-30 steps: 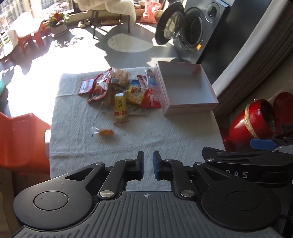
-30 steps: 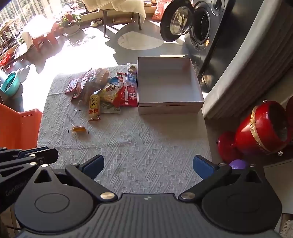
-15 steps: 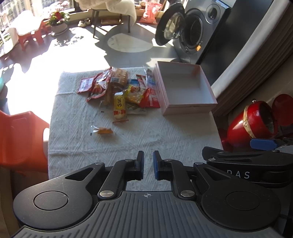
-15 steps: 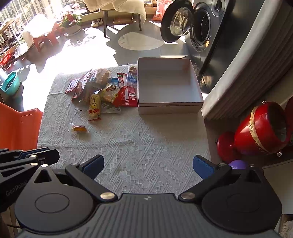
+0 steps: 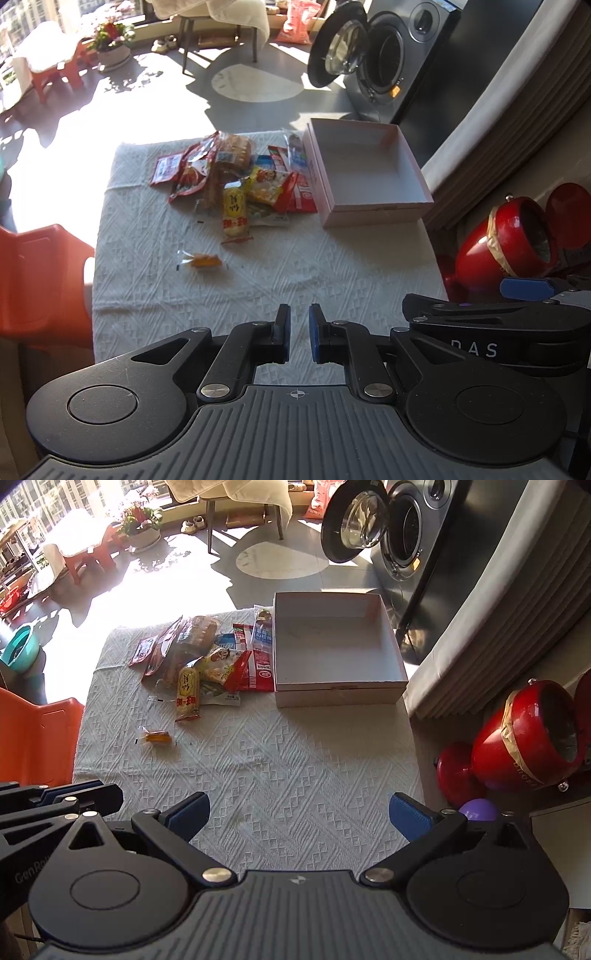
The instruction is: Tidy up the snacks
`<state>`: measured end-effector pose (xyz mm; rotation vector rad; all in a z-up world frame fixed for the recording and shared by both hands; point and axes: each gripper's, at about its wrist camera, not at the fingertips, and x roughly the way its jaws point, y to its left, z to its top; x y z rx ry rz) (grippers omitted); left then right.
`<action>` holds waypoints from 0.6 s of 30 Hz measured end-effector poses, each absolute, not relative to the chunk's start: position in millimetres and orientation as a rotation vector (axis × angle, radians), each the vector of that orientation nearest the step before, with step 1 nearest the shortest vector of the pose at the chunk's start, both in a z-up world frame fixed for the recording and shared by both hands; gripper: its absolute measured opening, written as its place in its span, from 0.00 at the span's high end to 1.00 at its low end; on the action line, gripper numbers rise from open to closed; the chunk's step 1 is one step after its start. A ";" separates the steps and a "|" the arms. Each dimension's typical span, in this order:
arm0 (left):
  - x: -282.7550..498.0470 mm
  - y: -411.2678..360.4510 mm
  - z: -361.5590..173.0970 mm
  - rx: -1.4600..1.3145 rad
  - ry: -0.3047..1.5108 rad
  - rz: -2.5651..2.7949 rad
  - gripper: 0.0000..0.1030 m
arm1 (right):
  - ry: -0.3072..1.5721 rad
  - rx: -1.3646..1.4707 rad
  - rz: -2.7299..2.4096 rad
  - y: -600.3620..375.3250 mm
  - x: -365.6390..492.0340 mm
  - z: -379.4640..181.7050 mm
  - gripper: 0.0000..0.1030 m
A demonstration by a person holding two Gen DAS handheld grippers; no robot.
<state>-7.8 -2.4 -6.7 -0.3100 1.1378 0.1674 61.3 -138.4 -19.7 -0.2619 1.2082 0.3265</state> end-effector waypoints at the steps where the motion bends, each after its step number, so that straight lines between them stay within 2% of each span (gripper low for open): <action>1: -7.6 -2.0 -6.6 -0.311 1.138 0.168 0.86 | 1.208 -0.264 0.326 -138.3 61.2 -19.8 0.00; 18: -8.6 -2.1 -9.6 -0.323 1.143 0.163 0.86 | 1.208 -0.271 0.328 -136.1 61.2 -21.5 0.00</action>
